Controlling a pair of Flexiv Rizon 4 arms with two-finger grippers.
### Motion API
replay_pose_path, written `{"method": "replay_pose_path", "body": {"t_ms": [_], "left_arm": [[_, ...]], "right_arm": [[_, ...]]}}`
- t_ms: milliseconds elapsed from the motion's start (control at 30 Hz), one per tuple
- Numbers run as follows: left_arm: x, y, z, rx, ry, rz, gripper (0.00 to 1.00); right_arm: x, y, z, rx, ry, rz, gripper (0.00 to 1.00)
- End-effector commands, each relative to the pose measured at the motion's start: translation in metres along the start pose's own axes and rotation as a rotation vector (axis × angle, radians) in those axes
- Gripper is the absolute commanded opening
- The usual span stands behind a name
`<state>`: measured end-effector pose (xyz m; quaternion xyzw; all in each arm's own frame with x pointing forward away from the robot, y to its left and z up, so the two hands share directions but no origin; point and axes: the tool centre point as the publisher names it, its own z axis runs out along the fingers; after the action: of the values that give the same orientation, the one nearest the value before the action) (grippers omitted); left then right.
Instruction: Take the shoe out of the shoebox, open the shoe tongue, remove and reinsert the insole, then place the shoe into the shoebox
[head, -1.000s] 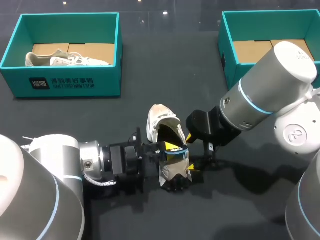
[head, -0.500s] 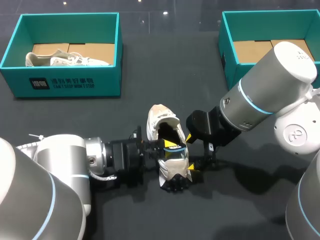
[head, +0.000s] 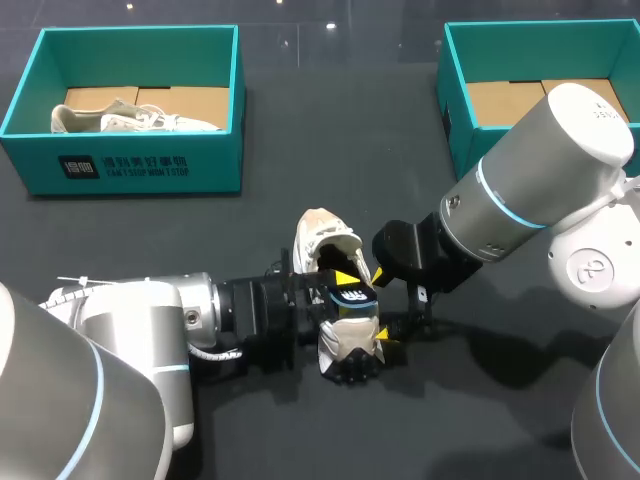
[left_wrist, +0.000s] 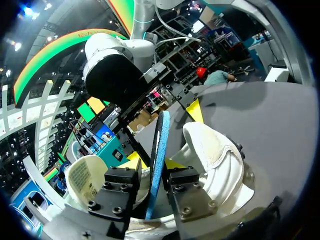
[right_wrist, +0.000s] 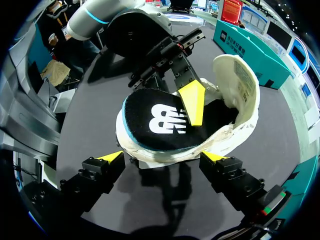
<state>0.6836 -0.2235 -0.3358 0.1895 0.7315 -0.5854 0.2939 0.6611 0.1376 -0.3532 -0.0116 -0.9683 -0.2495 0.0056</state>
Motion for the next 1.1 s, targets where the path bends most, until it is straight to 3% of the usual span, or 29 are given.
{"method": "replay_pose_path", "body": {"t_ms": [33,233,333,400,467,733,1100], "left_arm": [[0.0,-0.011,-0.014,0.012,0.008,0.004,0.29],[0.002,-0.027,-0.02,0.032,0.009,0.012,0.31],[0.003,-0.032,-0.021,0.043,0.009,0.015,0.27],[0.003,-0.034,-0.021,0.046,0.011,0.018,0.2],[0.004,-0.034,-0.02,0.048,0.014,0.019,0.0],[0.006,-0.026,-0.014,0.036,0.028,0.017,0.0],[0.002,0.005,-0.009,-0.05,0.04,-0.015,0.0]], "right_arm": [[0.001,0.0,0.001,0.001,-0.001,0.0,1.0],[0.001,0.0,0.001,0.001,-0.001,0.0,1.0],[0.001,0.0,0.001,0.001,-0.001,0.0,1.0],[0.001,0.0,0.001,0.001,-0.001,0.0,1.0],[0.001,0.0,0.001,0.001,-0.001,0.0,1.0],[0.001,0.0,0.001,0.001,-0.001,0.0,1.0],[0.001,0.0,0.001,0.001,-0.001,0.0,1.0]]}}
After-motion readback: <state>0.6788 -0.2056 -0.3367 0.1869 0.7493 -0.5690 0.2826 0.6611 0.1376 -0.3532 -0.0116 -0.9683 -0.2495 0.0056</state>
